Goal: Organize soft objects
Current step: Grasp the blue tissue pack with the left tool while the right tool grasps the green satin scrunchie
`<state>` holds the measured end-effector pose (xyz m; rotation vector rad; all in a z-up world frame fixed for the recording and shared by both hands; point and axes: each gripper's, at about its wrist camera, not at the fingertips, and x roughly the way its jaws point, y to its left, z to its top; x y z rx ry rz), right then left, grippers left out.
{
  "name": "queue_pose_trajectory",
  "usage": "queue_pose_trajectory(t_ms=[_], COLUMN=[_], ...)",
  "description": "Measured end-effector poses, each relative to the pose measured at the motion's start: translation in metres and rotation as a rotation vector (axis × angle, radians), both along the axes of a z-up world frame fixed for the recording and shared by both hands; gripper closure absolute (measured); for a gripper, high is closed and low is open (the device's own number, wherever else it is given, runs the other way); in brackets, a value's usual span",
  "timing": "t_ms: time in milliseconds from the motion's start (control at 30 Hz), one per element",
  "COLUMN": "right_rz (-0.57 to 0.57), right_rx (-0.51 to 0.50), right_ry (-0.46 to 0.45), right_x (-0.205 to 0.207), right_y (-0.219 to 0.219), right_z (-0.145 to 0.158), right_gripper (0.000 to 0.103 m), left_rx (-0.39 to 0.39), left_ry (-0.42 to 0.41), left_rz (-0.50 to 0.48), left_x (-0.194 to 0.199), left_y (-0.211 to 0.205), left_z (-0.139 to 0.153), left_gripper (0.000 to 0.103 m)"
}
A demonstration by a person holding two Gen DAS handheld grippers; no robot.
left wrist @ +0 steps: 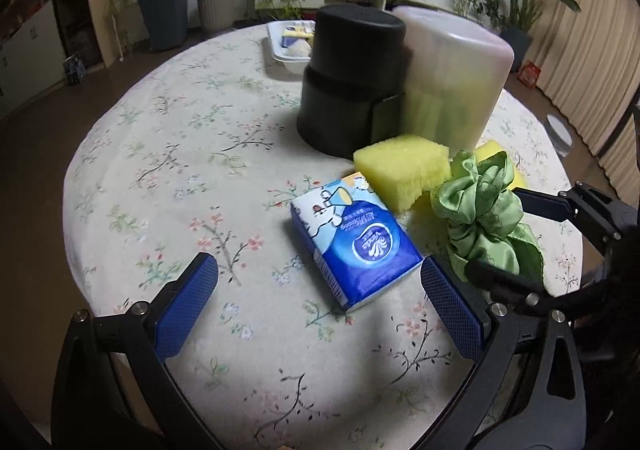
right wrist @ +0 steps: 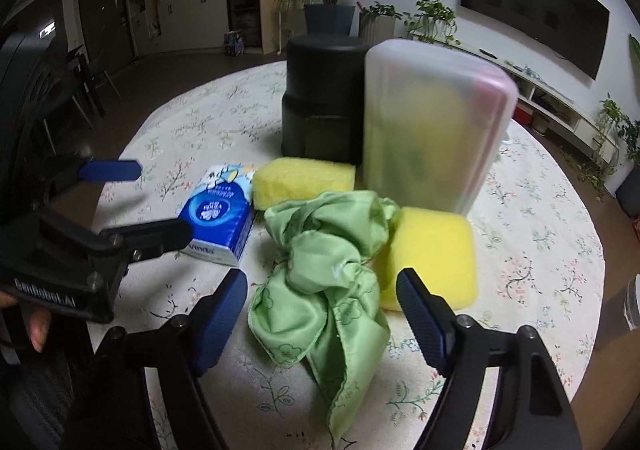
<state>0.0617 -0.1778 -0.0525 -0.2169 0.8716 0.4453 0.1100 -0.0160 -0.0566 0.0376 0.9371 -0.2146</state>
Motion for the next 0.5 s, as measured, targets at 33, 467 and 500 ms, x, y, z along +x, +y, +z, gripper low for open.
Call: queue_pose_trajectory(t_ms=[33, 467, 500], right_rz=[0.003, 0.043, 0.044], right_rx=[-0.009, -0.065, -0.070], right_ry=[0.006, 0.004, 0.003], right_x=[0.001, 0.012, 0.012], right_y=[0.001, 0.013, 0.014], right_z=[-0.003, -0.012, -0.012], right_gripper=[0.024, 0.030, 0.031], left_rx=[0.009, 0.044, 0.051], left_ry=[0.005, 0.101, 0.104], left_rz=[-0.007, 0.061, 0.068], left_x=[0.003, 0.030, 0.031], left_y=[-0.003, -0.016, -0.017], left_z=[0.000, -0.015, -0.015], left_gripper=[0.000, 0.000, 0.000])
